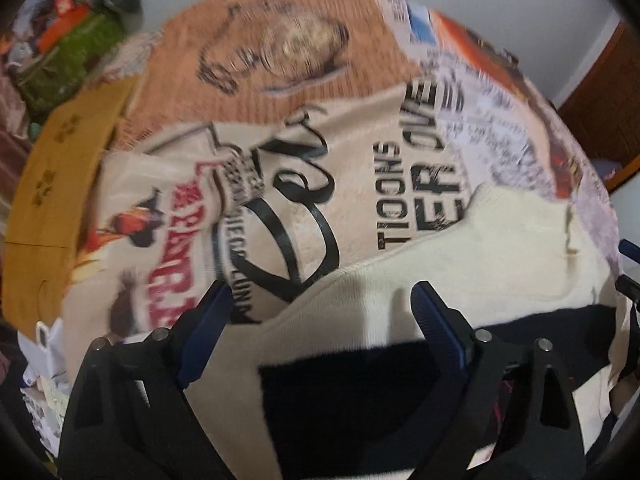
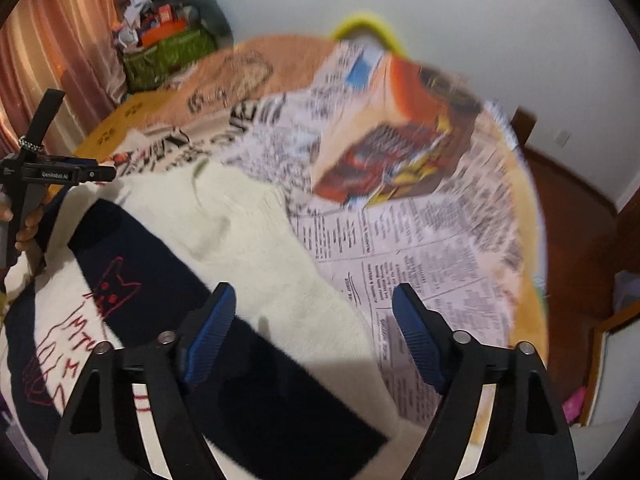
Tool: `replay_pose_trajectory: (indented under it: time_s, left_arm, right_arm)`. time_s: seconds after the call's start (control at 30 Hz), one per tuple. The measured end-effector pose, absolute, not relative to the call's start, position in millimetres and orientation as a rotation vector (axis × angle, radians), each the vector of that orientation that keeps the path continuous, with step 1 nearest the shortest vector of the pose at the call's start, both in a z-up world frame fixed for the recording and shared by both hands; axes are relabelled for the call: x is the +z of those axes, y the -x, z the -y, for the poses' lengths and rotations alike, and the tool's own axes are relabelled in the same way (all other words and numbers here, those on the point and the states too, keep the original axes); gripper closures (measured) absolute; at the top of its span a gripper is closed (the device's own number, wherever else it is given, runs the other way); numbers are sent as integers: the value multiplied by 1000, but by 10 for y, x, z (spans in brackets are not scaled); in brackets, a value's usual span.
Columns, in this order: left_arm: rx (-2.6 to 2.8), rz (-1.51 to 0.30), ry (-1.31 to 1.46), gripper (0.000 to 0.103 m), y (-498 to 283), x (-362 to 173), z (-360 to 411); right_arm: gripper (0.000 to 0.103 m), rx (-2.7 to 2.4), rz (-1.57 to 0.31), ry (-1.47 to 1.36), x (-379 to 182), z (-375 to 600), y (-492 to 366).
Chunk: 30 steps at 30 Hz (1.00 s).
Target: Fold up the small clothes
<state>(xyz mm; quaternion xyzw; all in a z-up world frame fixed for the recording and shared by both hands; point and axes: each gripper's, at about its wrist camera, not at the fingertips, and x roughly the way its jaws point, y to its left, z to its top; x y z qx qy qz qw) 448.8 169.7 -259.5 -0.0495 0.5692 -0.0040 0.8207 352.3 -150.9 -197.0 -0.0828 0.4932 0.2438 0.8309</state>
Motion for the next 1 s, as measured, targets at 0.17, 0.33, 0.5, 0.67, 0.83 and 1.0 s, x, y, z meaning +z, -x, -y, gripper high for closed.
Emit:
replay_pose_trajectory:
  time_s: [0.17,0.33,0.5,0.67,0.83,1.0]
  left_arm:
    - [-82,-1253,183,24,-4575,-2810,-1664]
    - [-154,-1232,218,71,-4535,-2769,-1564]
    - [-141,-1210,129,92,-4482,-2604,-1388]
    - [-114,-1157,106,93,-4540,-2385,-1398]
    - [-86,-1127,108,93,-4761,-2260,-1402]
    - [-35,-1134,96,92,-5020,-2384,-1393]
  right_arm:
    - [36,570,-1147,188,-2231,1435,-3711]
    - [54,618,-1103,212,-2228,1371,-3645]
    - [91,648,-1096,277,-2147,1238,-3618]
    - [93,592,-1040,349,-2002,1188,-3835]
    - [94,518,-1015,421,-1902,1127,-4294]
    - [94,448,-1008,417,-1964,1115,-4720]
